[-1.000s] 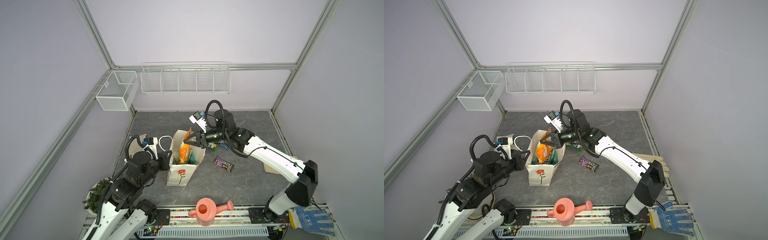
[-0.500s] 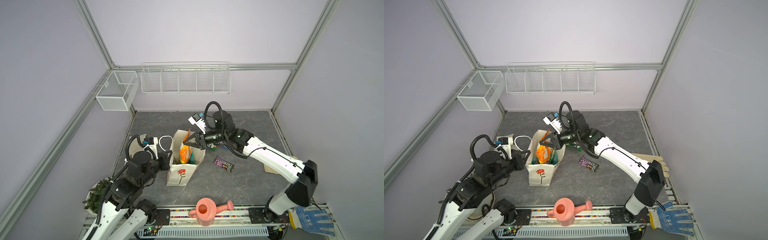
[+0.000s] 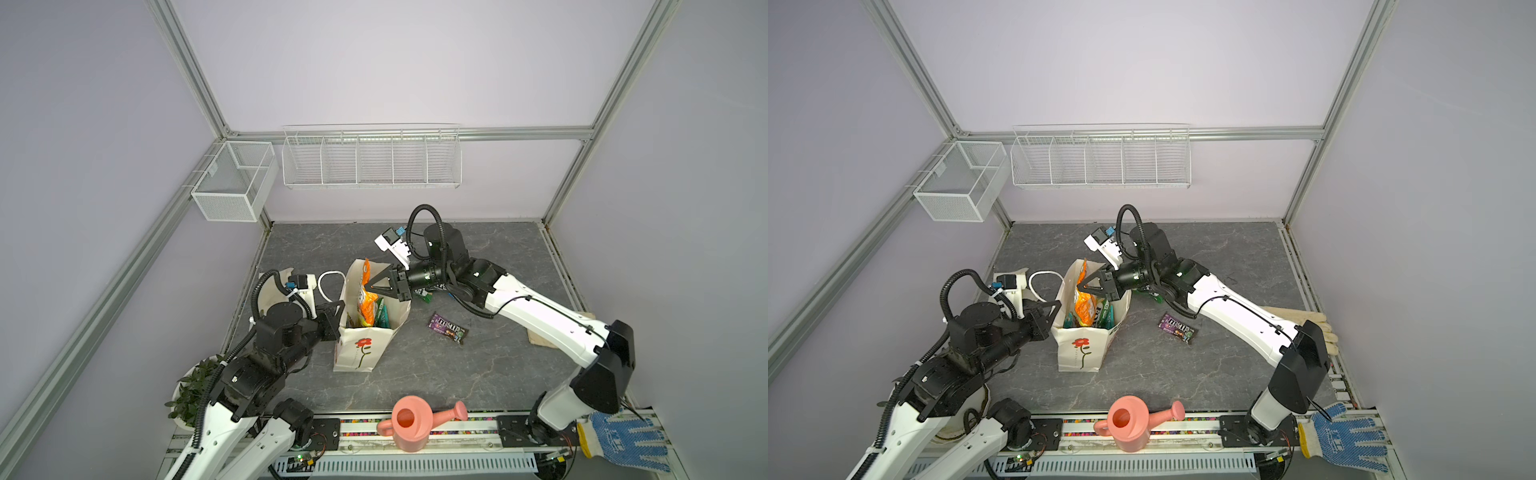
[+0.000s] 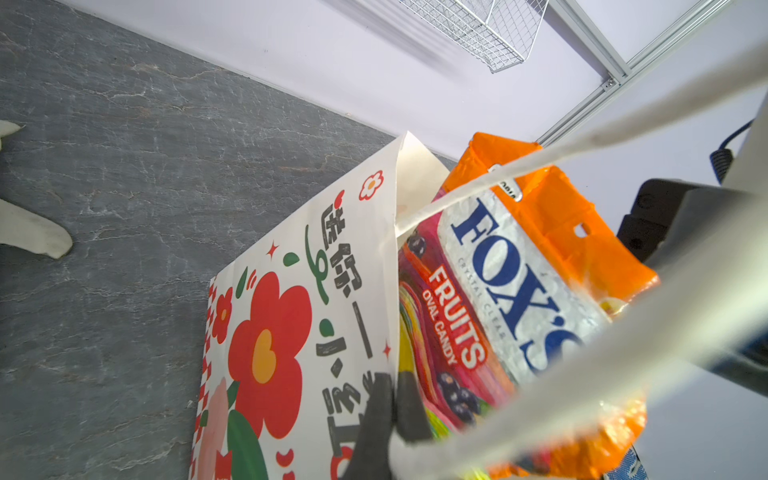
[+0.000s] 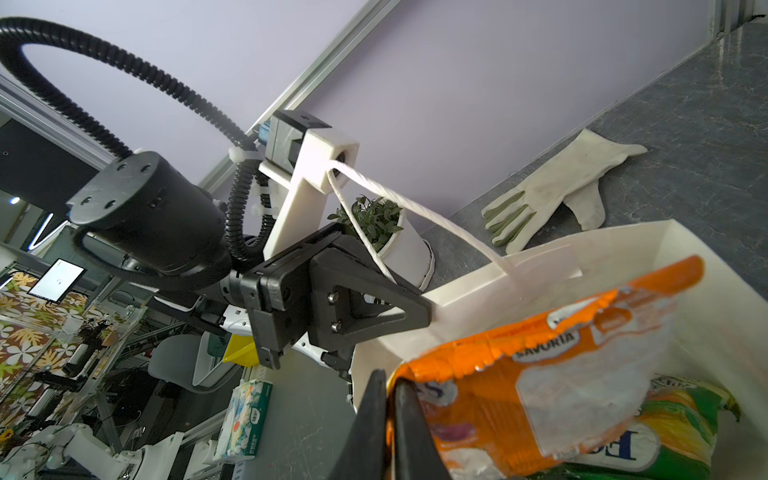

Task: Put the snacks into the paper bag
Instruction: 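Lower the orange FOXS bag into the paper bag with the right gripper, then open the right gripper to release the orange FOXS bag inside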

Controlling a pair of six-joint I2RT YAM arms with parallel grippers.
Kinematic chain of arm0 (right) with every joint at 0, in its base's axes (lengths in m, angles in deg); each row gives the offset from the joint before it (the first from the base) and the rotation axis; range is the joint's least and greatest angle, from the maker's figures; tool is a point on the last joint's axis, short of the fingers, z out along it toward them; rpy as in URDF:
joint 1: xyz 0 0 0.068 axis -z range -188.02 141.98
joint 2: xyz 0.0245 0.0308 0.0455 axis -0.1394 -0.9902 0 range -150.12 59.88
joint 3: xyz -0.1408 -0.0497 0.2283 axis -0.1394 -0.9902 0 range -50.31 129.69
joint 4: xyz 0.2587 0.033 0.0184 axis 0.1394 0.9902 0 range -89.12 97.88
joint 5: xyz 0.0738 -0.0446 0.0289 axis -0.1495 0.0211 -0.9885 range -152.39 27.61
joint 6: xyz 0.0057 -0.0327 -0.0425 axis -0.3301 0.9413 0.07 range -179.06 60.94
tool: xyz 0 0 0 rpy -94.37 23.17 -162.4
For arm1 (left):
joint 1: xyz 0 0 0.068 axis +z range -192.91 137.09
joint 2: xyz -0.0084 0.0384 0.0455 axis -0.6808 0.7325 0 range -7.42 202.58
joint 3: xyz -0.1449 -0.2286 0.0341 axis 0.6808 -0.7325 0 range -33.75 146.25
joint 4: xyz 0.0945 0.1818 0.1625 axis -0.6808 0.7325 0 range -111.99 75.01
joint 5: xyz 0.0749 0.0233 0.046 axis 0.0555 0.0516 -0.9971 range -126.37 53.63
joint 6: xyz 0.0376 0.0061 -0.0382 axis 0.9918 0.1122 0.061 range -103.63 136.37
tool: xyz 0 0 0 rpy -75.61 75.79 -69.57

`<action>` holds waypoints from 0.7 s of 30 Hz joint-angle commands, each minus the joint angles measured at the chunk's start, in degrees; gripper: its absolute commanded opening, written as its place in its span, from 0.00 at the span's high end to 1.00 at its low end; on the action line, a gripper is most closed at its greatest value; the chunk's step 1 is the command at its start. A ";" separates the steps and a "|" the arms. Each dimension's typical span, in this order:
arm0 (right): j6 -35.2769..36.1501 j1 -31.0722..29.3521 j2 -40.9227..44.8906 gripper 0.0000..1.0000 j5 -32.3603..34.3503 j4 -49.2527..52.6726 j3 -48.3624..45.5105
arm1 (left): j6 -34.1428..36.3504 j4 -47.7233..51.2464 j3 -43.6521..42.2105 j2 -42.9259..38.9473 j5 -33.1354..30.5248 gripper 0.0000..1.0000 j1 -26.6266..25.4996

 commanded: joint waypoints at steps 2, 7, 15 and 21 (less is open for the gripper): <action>0.46 -0.56 0.18 0.90 -0.25 -1.63 -0.44 | -0.49 -2.23 -0.27 -0.59 0.75 1.00 -0.07; 0.46 -0.58 0.27 0.89 -0.25 -1.67 -0.41 | -0.57 -2.38 -0.45 -0.51 0.69 1.00 -0.07; 0.62 -0.86 0.70 0.75 0.10 -1.23 -0.43 | -0.57 -2.31 -0.45 -0.60 0.68 1.00 -0.07; 0.81 -0.94 1.38 0.67 0.02 -1.06 -0.48 | -0.74 -2.49 -0.59 -0.55 0.72 1.00 -0.12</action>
